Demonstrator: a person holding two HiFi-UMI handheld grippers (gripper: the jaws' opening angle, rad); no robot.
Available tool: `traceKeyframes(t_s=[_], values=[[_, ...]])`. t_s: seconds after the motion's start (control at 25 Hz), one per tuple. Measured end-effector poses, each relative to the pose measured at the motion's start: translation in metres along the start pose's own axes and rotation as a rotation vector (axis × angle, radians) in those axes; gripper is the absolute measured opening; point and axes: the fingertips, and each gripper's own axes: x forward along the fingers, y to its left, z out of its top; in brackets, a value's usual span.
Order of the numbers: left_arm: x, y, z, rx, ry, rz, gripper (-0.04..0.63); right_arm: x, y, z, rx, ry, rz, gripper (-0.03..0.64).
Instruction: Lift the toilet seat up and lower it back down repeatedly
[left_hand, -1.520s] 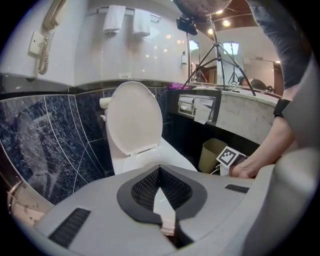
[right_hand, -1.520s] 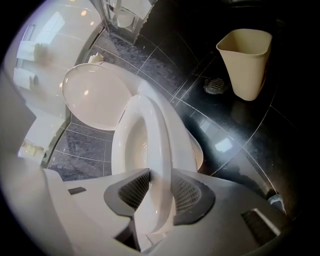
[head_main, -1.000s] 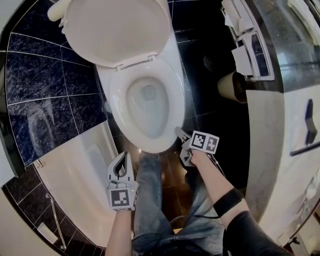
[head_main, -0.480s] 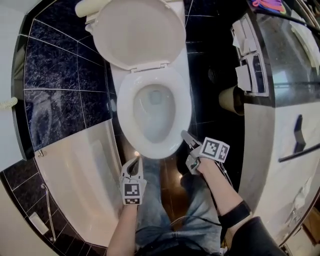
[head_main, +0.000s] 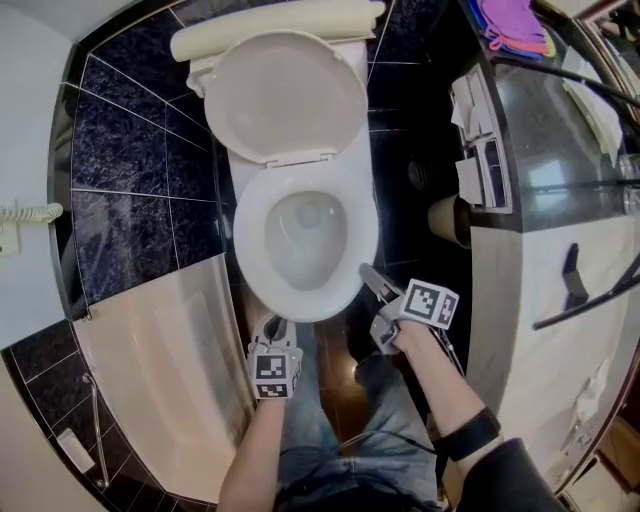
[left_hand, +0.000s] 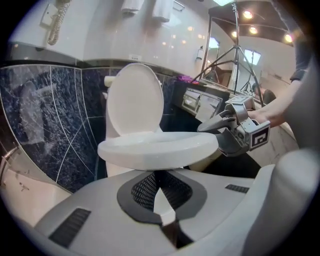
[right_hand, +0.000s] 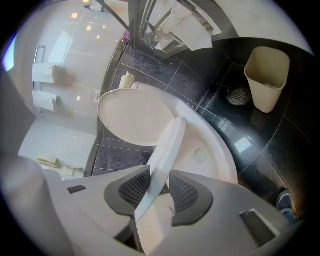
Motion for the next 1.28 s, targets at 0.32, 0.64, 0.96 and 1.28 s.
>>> traceKeyframes(t_s=[0.32,0.64,0.96,1.28], values=[[-0.007,0.007,0.037,-0.006,-0.022,0.004,0.0,-0.006,0.026,0.02,0.012,-0.013,-0.002,0.155],[-0.012,0.024,0.098,0.001,-0.087,0.028,0.0,-0.016,0.071,0.05,0.067,-0.061,0.01,0.151],[-0.009,0.041,0.179,-0.007,-0.144,0.019,0.0,-0.056,0.142,0.084,-0.195,-0.117,0.013,0.039],[0.013,0.068,0.255,0.047,-0.203,0.017,0.0,-0.076,0.186,0.1,-0.487,-0.182,-0.065,0.015]])
